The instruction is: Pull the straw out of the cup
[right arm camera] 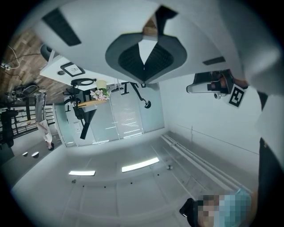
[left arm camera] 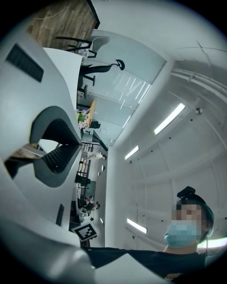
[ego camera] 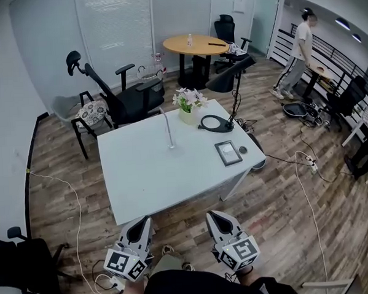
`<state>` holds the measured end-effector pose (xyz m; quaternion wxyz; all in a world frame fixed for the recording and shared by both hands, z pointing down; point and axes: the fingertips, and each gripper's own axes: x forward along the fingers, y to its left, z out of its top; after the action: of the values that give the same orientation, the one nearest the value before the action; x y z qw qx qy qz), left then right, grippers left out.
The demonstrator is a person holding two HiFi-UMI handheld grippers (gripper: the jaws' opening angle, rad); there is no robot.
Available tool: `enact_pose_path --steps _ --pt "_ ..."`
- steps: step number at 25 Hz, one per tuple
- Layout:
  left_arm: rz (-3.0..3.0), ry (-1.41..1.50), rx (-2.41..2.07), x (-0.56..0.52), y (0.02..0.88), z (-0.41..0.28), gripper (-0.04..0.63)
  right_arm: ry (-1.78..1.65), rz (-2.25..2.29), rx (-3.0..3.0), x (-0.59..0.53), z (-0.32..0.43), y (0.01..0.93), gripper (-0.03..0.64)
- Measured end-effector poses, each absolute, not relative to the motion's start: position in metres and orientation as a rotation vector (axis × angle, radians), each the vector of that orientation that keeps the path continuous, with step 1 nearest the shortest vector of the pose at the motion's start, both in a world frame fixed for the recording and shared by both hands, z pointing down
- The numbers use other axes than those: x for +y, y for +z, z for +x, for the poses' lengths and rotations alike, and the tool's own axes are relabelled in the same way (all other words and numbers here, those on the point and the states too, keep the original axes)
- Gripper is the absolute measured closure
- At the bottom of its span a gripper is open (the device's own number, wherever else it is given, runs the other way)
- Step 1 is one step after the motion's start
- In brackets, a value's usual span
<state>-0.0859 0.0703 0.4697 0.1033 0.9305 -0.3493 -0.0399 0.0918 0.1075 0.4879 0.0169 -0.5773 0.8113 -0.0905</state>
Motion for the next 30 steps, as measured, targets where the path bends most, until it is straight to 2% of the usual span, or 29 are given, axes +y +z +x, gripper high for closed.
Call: enact_pose_path --steps 30 --pt "2.787 -0.123 -0.861 -0.102 0.464 -0.071 0.584 -0.261 -1.918 2.433 -0.054 0.093 0.476 0.600"
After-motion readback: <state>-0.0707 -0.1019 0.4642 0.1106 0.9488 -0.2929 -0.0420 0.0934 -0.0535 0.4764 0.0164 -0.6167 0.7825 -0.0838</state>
